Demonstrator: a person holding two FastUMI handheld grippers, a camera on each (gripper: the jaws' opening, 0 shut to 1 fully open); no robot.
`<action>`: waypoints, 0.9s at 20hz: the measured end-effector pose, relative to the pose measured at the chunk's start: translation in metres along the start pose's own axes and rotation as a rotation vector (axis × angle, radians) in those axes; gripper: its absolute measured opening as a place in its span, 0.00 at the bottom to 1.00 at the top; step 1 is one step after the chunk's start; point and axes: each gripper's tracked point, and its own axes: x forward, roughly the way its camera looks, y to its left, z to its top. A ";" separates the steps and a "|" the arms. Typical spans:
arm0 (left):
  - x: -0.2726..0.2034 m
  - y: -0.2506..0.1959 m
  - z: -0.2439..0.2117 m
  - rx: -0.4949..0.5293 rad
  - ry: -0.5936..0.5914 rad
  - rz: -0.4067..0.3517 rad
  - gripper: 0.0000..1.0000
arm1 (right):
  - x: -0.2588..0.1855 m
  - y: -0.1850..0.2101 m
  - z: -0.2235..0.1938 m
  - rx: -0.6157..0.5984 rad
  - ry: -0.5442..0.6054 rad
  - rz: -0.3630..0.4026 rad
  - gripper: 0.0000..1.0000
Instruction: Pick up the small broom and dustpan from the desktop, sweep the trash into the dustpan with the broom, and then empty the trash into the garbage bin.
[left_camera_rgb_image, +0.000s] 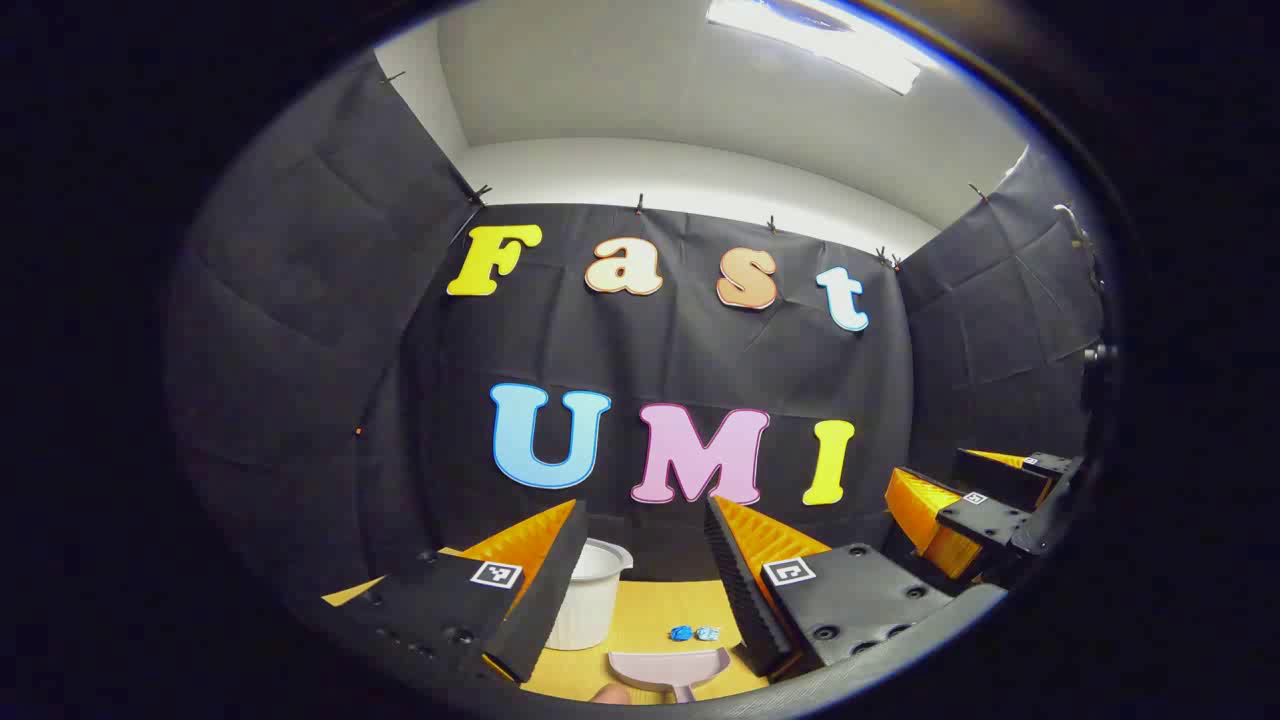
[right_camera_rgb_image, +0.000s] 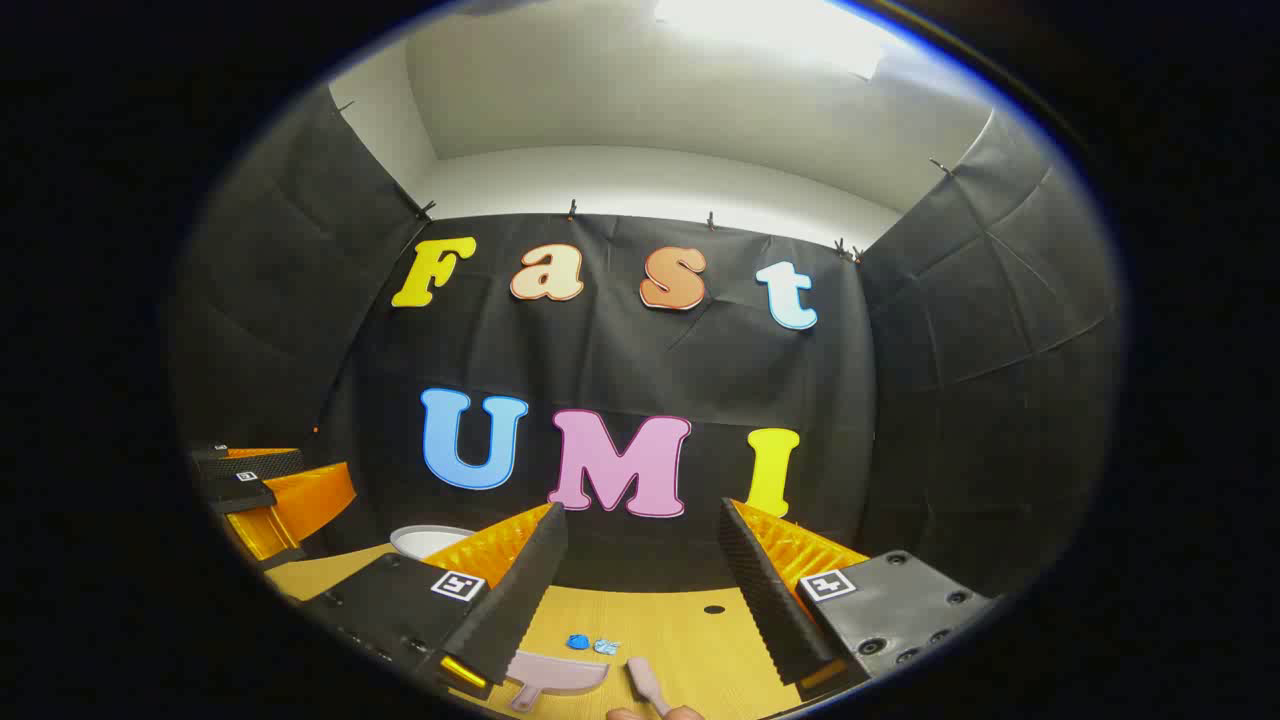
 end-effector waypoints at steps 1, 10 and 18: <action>-0.002 -0.003 -0.001 0.017 0.001 -0.006 0.70 | -0.001 -0.003 0.001 -0.004 -0.001 -0.007 0.98; -0.004 -0.016 -0.016 0.038 0.059 -0.016 0.70 | -0.003 -0.011 -0.020 0.016 0.065 -0.011 0.98; 0.011 -0.014 -0.037 0.011 0.115 -0.020 0.70 | 0.009 -0.005 -0.038 0.018 0.104 0.003 0.96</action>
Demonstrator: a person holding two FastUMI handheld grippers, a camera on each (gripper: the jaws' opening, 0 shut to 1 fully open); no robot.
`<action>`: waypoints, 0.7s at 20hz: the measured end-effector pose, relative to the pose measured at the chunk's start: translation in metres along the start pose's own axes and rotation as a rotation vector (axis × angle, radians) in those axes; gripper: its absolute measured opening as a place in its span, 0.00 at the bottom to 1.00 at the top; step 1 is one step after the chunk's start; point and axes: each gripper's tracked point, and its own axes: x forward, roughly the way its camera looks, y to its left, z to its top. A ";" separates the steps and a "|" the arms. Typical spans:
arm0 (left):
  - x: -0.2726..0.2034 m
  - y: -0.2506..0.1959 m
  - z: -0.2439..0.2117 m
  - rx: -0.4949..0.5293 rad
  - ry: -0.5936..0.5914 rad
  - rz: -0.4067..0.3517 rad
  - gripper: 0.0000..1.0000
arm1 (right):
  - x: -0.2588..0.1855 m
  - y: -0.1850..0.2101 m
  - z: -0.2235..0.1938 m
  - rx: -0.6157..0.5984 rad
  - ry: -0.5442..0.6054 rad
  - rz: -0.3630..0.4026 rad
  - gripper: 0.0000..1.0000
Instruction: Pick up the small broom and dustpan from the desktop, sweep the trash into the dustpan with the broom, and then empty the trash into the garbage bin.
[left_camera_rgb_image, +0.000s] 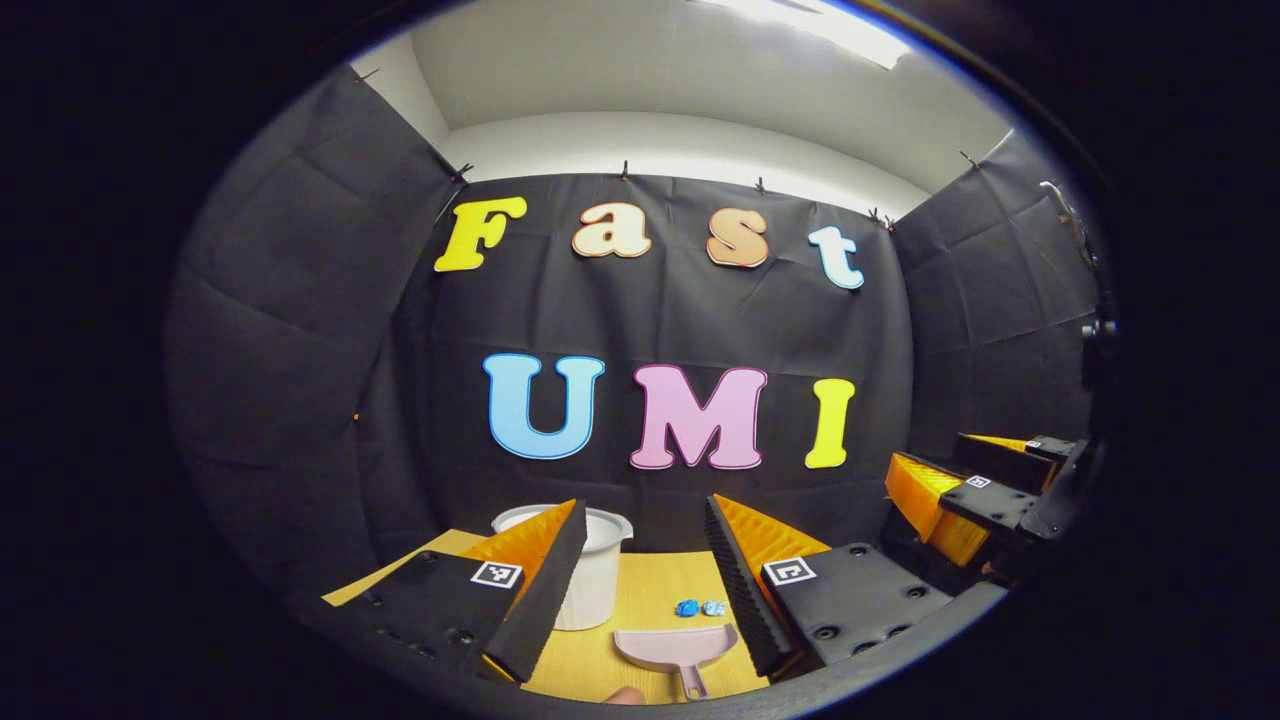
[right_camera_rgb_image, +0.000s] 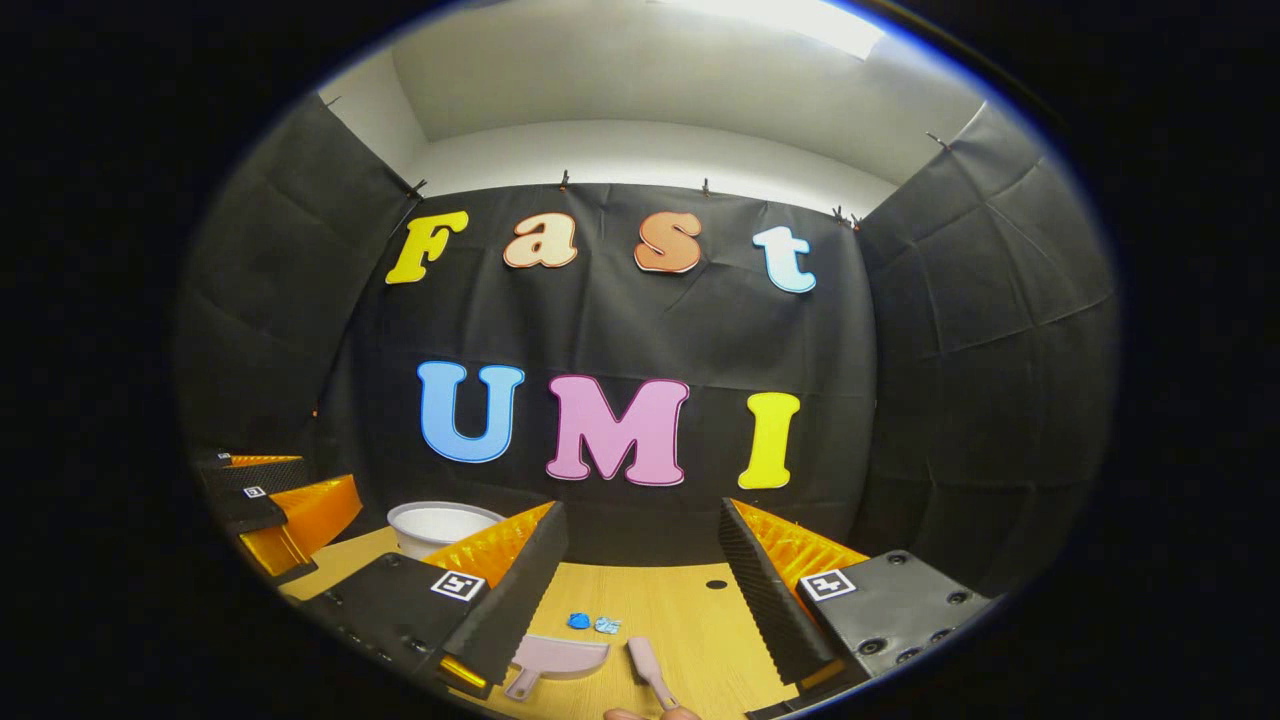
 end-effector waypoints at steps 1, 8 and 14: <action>0.004 -0.005 -0.003 -0.022 0.007 -0.031 0.70 | 0.002 -0.002 -0.002 0.002 -0.004 -0.006 0.96; 0.025 -0.025 -0.023 -0.048 0.048 -0.127 0.70 | 0.018 -0.023 -0.022 -0.015 0.016 -0.040 0.96; 0.048 -0.008 0.017 -0.006 -0.145 0.016 0.70 | 0.041 -0.033 -0.007 -0.007 -0.045 -0.028 0.98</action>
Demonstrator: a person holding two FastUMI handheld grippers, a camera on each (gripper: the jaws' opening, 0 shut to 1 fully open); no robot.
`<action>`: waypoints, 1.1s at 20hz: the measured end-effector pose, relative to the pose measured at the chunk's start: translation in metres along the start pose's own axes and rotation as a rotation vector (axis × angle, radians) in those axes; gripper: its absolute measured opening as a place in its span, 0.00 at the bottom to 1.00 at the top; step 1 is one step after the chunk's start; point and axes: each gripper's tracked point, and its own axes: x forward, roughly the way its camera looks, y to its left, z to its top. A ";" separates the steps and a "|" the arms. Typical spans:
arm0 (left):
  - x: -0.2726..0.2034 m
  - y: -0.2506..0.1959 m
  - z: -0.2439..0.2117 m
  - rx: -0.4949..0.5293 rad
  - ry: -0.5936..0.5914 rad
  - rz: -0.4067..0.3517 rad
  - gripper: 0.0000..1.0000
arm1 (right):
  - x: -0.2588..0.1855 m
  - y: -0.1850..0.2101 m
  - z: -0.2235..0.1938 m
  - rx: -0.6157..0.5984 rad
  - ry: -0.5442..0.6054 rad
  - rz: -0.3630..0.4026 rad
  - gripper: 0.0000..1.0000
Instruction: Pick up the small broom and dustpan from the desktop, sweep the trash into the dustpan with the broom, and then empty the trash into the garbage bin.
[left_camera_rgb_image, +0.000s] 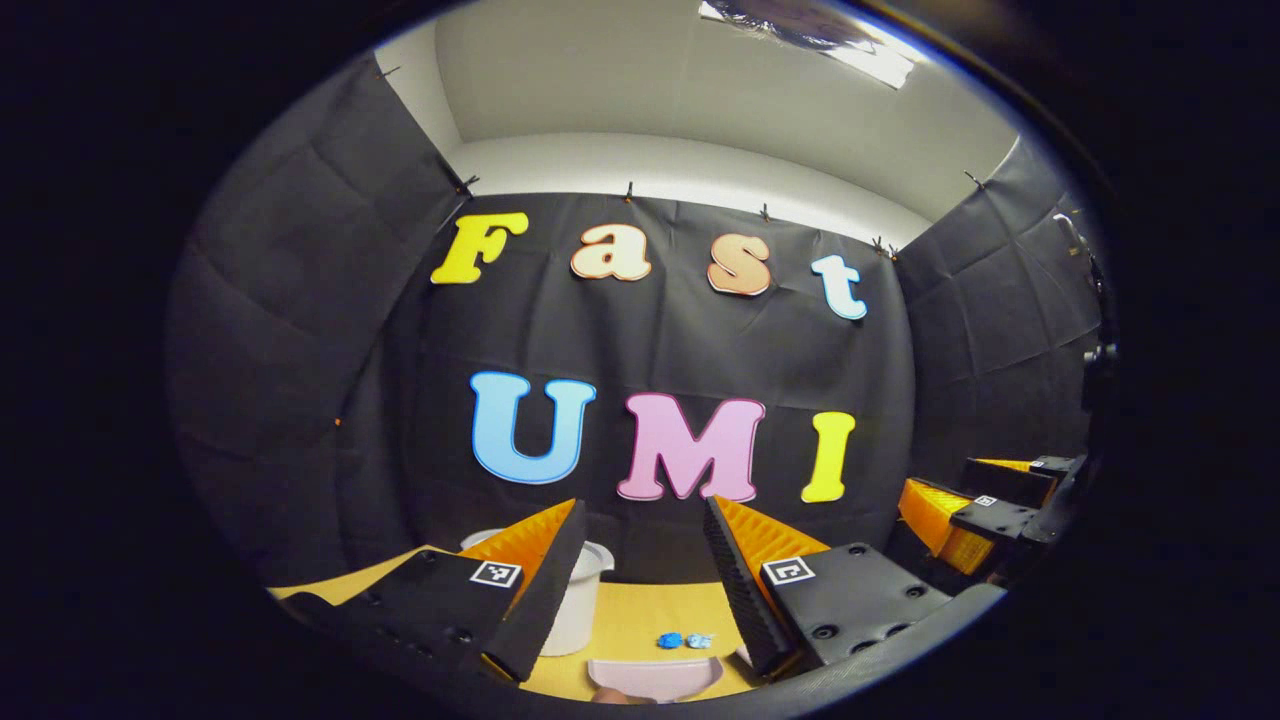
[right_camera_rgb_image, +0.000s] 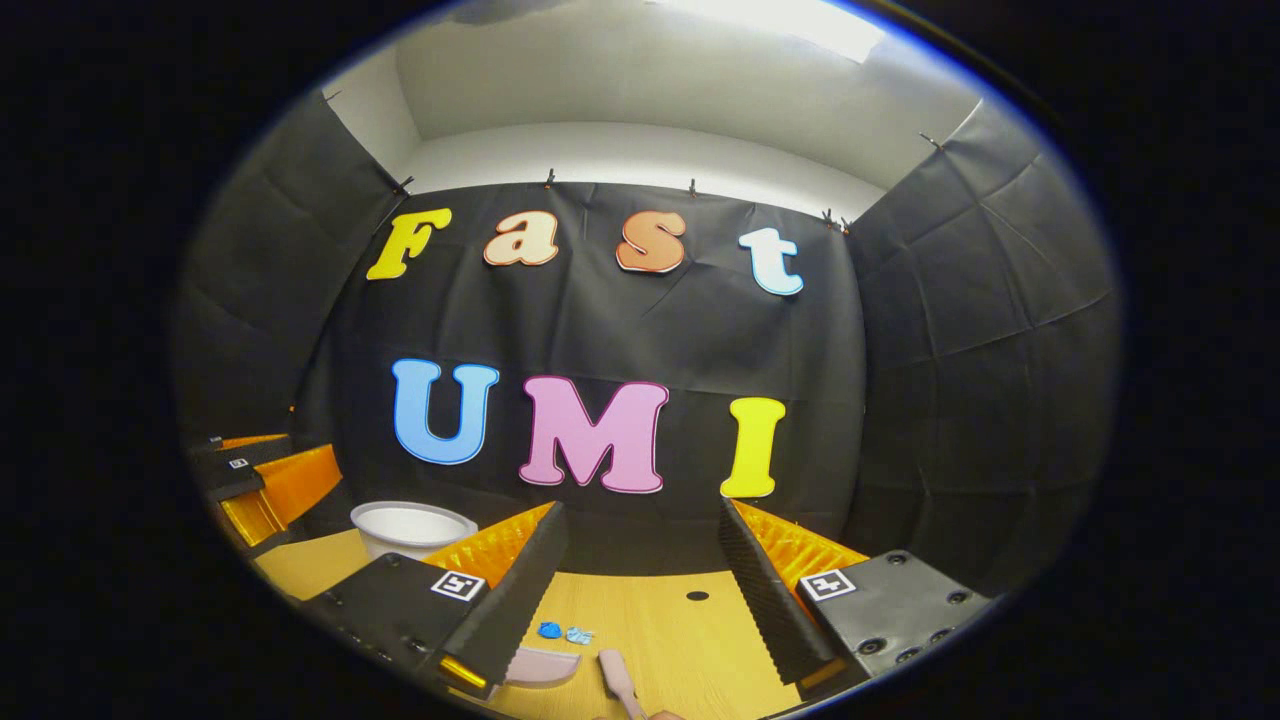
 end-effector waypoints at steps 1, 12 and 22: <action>0.005 -0.010 -0.001 0.002 -0.003 -0.029 0.70 | 0.006 0.002 -0.001 -0.001 0.000 0.007 0.96; 0.032 0.014 0.017 -0.174 -0.143 0.036 0.70 | 0.041 -0.001 -0.041 -0.003 0.110 0.054 0.98; 0.037 -0.023 -0.111 0.002 0.259 0.006 0.71 | 0.054 -0.014 -0.080 -0.025 0.181 0.088 0.96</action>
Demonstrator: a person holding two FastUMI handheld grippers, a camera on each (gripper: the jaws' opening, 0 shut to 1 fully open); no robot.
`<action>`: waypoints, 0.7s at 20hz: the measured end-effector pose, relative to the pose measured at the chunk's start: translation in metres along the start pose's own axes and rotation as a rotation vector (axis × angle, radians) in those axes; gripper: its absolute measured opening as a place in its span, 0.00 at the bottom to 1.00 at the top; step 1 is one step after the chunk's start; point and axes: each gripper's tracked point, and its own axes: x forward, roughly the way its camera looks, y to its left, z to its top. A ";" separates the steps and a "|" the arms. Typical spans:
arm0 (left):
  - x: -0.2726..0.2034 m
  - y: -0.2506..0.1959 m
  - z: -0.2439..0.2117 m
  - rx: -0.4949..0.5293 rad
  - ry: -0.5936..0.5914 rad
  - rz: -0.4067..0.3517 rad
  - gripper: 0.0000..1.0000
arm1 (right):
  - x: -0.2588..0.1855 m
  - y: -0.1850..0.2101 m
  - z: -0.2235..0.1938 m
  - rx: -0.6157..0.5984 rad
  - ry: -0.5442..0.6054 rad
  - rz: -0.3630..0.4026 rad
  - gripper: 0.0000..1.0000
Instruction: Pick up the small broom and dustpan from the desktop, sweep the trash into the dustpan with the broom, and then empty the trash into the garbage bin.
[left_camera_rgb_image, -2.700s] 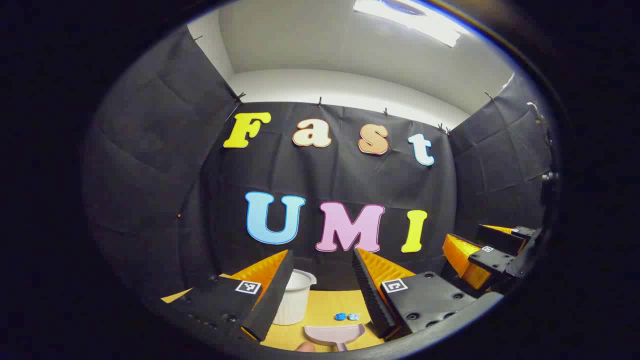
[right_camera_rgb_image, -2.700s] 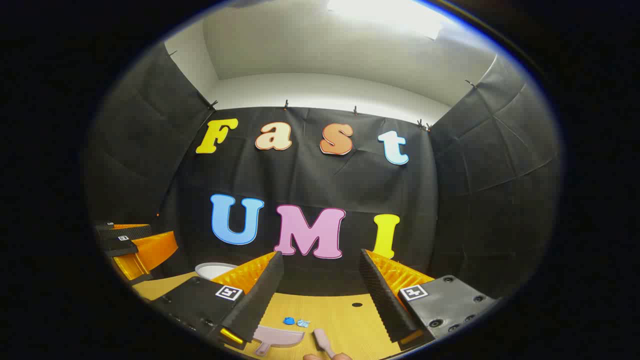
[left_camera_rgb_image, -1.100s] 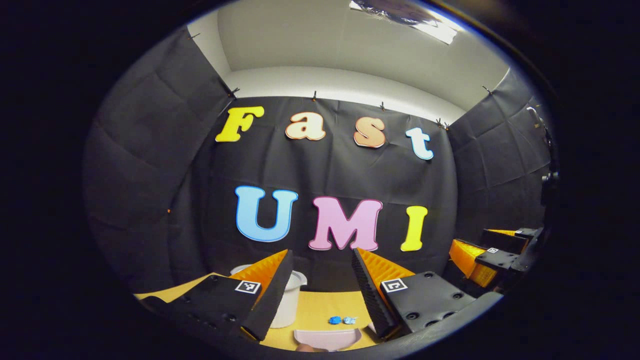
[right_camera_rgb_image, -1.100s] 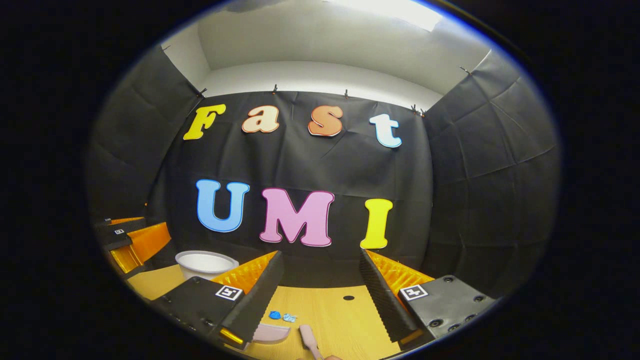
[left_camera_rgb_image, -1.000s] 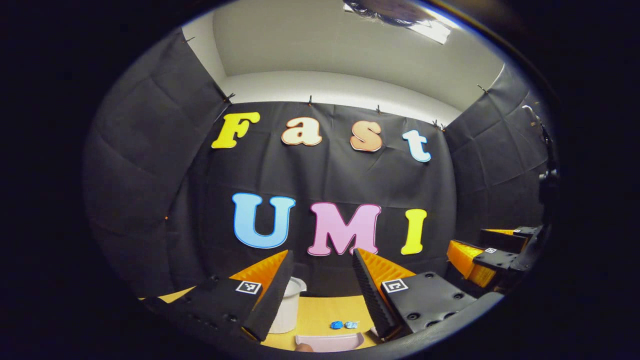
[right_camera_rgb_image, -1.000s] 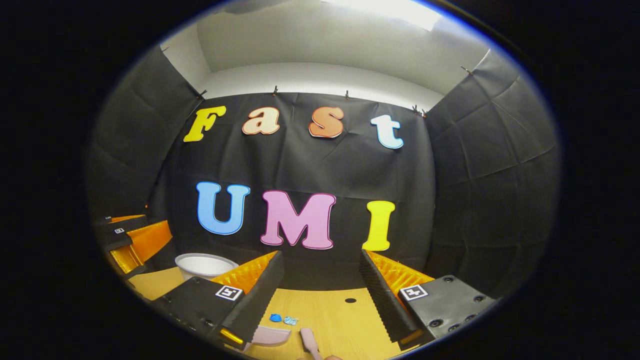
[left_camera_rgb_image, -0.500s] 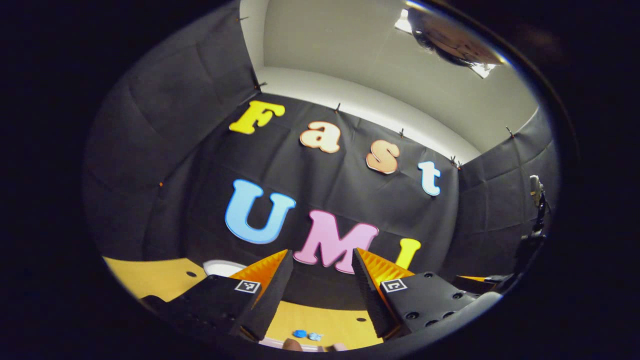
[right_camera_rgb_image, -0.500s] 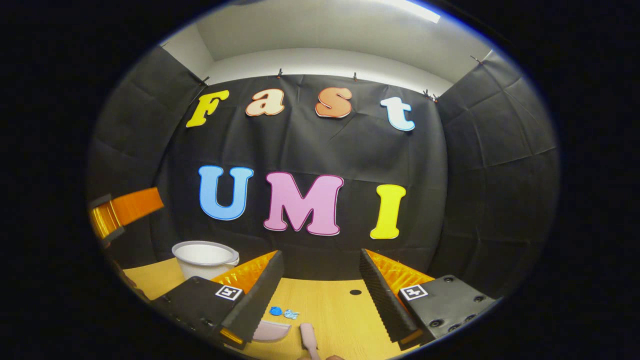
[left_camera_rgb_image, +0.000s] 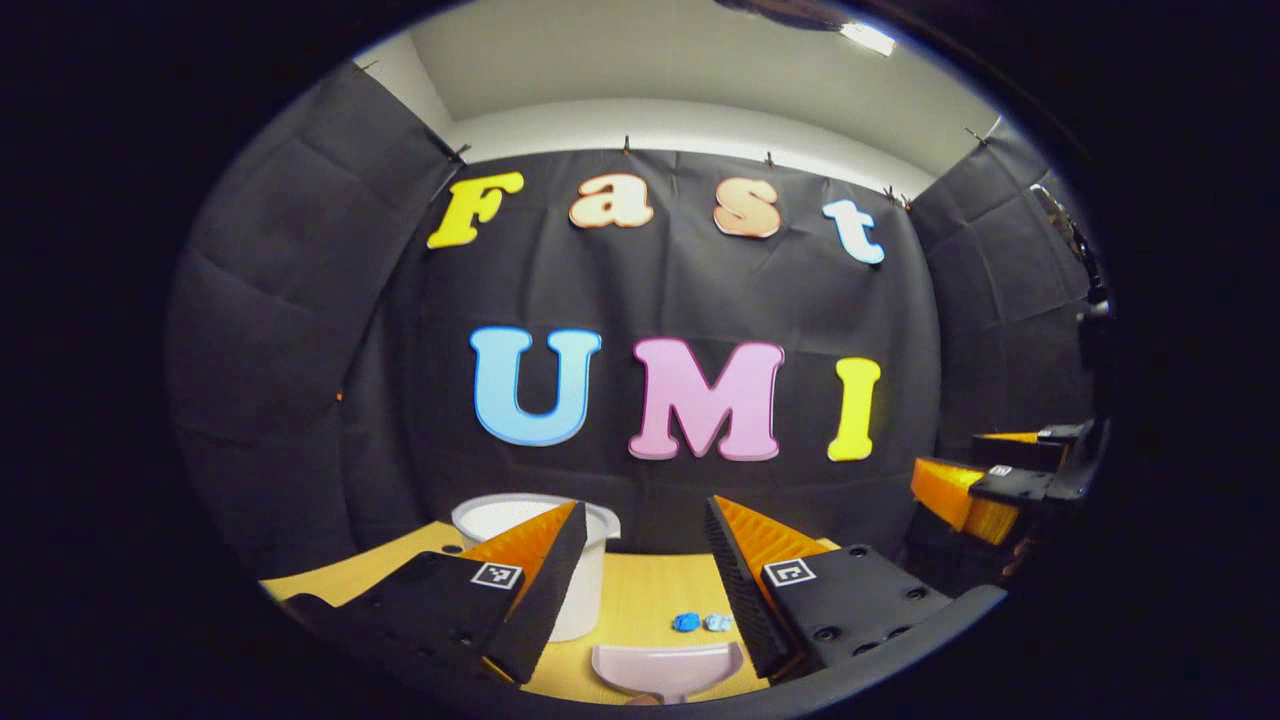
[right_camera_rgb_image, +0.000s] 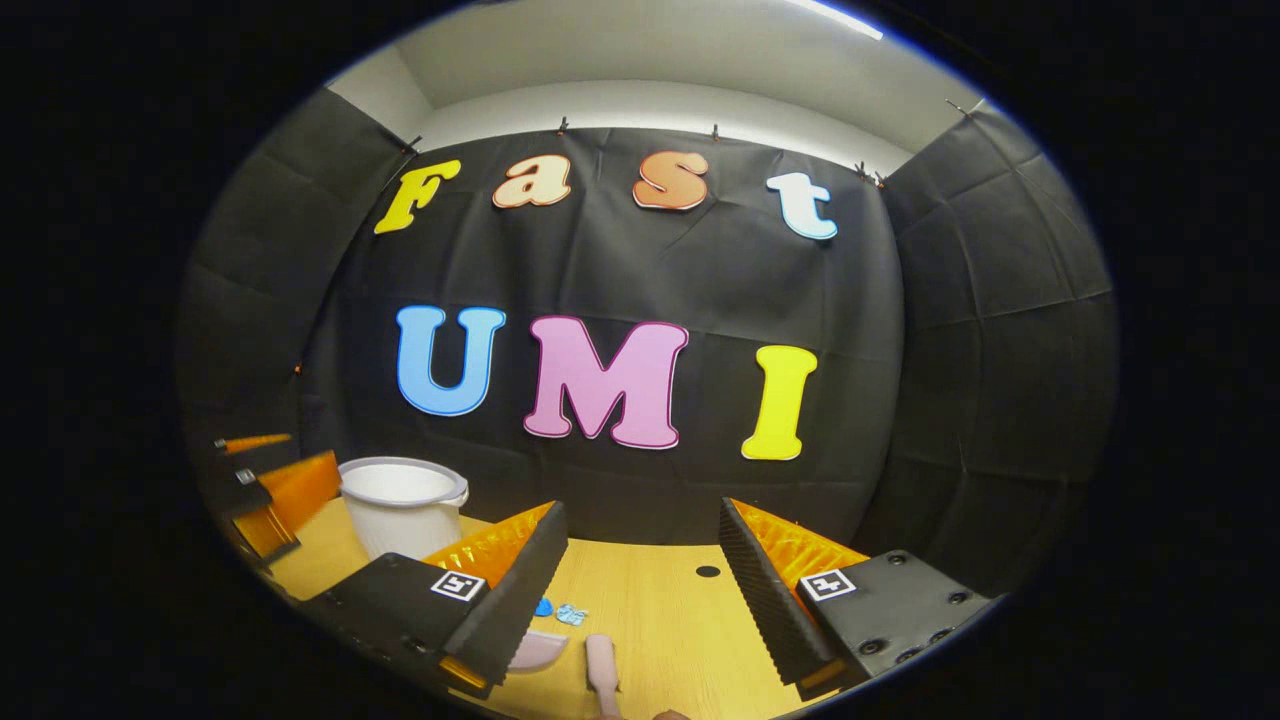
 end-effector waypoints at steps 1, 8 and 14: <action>0.005 -0.006 -0.024 -0.013 0.092 -0.026 0.70 | 0.003 -0.001 -0.009 0.004 0.028 0.007 0.98; -0.008 -0.015 -0.191 0.075 0.597 -0.010 0.71 | 0.020 -0.003 -0.087 0.070 0.214 0.099 0.95; 0.003 -0.042 -0.267 0.007 0.905 -0.017 0.73 | 0.018 0.000 -0.152 0.034 0.360 0.195 0.94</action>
